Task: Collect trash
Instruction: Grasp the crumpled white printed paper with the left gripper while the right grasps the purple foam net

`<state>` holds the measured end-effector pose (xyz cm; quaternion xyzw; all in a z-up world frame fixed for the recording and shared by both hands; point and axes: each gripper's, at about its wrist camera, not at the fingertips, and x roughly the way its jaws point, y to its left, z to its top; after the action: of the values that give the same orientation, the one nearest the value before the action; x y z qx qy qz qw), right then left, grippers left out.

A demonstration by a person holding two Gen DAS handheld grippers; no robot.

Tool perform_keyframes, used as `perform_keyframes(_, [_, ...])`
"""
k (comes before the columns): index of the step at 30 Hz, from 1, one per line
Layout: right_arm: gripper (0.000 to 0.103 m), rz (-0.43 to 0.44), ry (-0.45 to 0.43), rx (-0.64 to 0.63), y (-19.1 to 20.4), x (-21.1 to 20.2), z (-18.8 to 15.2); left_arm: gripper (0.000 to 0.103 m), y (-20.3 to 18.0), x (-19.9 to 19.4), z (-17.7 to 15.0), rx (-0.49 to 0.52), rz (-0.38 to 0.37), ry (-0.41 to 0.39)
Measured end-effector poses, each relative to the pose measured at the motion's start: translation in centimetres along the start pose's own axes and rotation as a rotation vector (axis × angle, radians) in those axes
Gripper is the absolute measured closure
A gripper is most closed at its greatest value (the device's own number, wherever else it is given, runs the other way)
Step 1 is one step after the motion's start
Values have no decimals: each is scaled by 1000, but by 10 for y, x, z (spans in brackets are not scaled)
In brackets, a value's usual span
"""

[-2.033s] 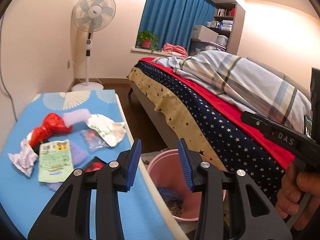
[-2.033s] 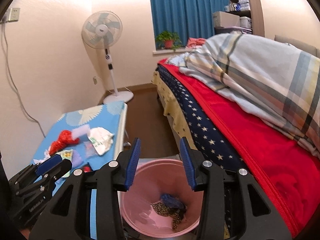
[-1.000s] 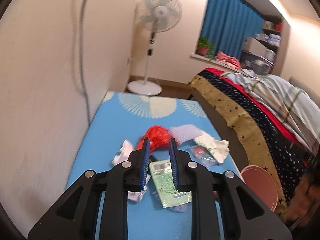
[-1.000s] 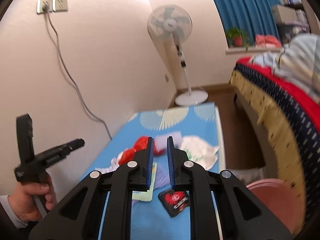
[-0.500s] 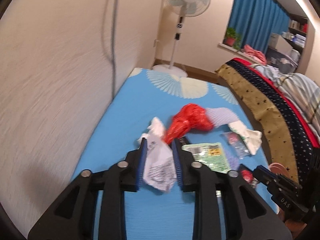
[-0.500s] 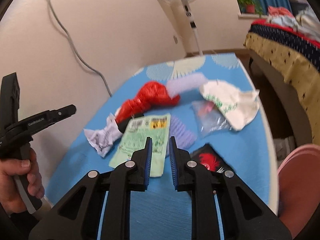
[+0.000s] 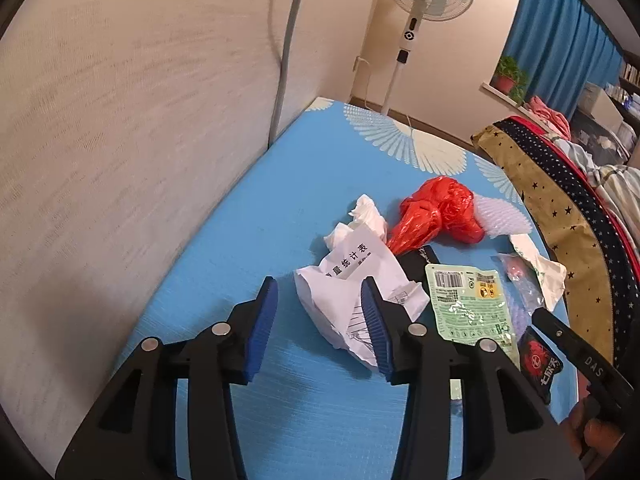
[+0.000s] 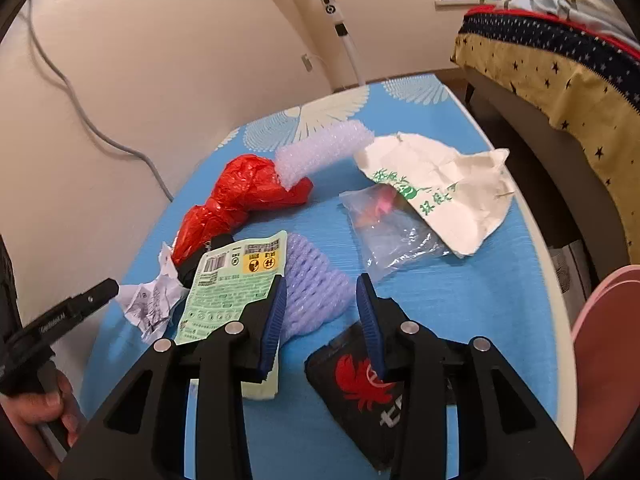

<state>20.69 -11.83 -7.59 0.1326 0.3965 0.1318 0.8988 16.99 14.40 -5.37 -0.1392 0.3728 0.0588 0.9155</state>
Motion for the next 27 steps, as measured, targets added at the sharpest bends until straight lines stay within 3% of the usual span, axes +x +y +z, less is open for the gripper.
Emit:
perform_keyframes(5, [65, -29, 56, 12, -5, 17, 0, 55, 3, 11, -2, -41, -20, 19])
perform_keyframes(12, [90, -19, 73, -8, -1, 22, -2, 56, -9, 26, -11, -17, -46, 65])
perform_keyframes(16, [93, 2, 47, -11, 2, 14, 1, 83, -11, 27, -14, -11, -50, 70])
perform_keyframes(20, [94, 28, 3, -26, 9, 0, 7, 92, -10, 19, -9, -16, -45, 45])
perform_keyframes(27, [95, 87, -114, -91, 29, -48, 25, 94, -8, -5, 0, -23, -4, -3])
